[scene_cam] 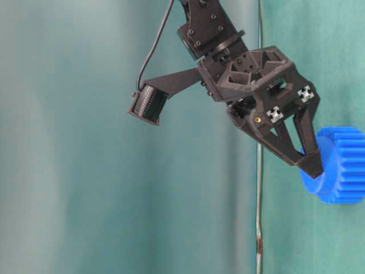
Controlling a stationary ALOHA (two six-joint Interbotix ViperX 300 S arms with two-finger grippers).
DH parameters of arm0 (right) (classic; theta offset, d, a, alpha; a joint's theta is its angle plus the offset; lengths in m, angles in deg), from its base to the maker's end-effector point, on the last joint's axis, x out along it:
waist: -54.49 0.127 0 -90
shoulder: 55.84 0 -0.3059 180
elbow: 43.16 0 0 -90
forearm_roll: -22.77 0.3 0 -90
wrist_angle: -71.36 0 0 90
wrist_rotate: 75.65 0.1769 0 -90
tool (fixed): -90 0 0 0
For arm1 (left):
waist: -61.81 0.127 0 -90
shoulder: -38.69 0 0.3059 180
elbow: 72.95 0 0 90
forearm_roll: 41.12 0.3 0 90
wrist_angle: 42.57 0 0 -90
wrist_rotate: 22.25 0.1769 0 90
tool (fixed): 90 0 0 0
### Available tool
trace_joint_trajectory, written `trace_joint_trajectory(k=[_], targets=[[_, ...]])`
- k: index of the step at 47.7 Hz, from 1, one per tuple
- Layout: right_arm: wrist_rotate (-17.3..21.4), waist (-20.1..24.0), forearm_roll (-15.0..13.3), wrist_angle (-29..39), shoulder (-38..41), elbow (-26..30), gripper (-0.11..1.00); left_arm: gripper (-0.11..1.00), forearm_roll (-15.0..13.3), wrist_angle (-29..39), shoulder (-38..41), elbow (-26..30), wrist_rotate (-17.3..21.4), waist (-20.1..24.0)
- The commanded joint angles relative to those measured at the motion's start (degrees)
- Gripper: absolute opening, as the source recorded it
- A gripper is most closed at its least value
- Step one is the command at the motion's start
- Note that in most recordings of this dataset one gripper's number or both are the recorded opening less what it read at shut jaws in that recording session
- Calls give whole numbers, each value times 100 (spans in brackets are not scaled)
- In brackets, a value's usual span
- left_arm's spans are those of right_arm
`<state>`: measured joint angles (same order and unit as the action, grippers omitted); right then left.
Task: Insert the shaft placed at a random location into the center hole of the medium gear at another random location.
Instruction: 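Open the right gripper to release the shaft and lift away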
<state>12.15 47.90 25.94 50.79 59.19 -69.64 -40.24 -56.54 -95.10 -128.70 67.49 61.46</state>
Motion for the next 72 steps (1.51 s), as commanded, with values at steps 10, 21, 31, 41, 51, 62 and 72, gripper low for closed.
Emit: trace_joint_trajectory(k=[10, 21, 31, 41, 51, 62, 72], targets=[[-53, 18, -9, 237, -765, 97, 82, 0, 9, -26, 35, 105, 0, 0], [-53, 18, -9, 466, -1292, 26, 82, 0, 9, -26, 35, 105, -9, 0], [-53, 18, -18, 527, -1652, -141, 82, 0, 9, -26, 35, 105, -9, -9], [-35, 18, -9, 457, -1969, -519, 82, 0, 9, -26, 35, 105, -9, -9], [-18, 18, 9, 334, -2461, -1002, 82, 0, 9, -26, 35, 105, -9, 0], [0, 18, 26, 211, -3050, -1521, 82, 0, 9, -26, 35, 105, -9, 0], [0, 18, 44, 202, -3577, -1907, 82, 0, 9, -26, 35, 105, -9, 0]])
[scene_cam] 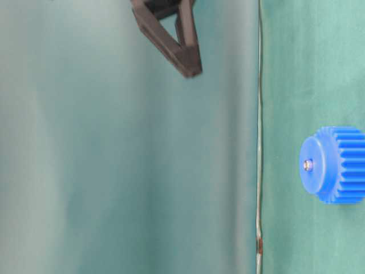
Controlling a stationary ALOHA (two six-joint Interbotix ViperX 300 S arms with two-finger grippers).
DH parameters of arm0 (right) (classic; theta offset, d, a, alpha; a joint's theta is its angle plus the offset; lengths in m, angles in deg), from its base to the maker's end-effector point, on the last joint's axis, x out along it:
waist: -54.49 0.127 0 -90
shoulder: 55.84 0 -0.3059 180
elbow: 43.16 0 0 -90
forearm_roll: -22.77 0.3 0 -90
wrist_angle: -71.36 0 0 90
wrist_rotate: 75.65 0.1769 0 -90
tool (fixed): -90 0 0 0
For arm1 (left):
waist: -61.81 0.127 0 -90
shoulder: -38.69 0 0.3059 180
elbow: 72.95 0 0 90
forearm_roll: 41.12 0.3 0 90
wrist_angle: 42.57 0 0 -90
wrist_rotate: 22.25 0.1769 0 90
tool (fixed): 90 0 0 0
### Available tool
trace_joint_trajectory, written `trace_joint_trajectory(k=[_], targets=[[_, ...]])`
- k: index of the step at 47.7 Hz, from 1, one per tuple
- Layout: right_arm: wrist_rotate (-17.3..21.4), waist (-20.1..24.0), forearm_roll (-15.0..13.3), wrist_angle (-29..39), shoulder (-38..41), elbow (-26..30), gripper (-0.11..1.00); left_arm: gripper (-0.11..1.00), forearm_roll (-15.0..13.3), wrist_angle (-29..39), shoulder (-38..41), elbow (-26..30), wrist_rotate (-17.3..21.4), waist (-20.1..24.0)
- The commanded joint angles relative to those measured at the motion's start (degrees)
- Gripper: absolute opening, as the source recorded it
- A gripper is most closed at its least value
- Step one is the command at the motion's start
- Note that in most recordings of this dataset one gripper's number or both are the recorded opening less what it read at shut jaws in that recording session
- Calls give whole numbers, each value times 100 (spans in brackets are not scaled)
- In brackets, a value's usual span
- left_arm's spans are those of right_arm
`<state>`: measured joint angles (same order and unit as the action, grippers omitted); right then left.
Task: Insert the shaft placed at a random location into the center hole of the medium gear at another random location.
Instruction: 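Open the right gripper to release the shaft and lift away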
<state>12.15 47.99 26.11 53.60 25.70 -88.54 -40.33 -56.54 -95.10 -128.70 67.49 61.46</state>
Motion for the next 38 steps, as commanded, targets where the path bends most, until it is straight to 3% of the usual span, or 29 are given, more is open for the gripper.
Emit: trace_joint_trajectory(k=[1, 19, 38], targets=[[0, 9, 26, -79, -299, -70, 82, 0, 18, -26, 35, 97, -9, 0], [0, 9, 18, 44, -949, -457, 82, 0, 18, 26, 35, 97, -9, 0], [0, 9, 26, 220, -976, -492, 82, 0, 18, 79, 35, 97, -9, 0]])
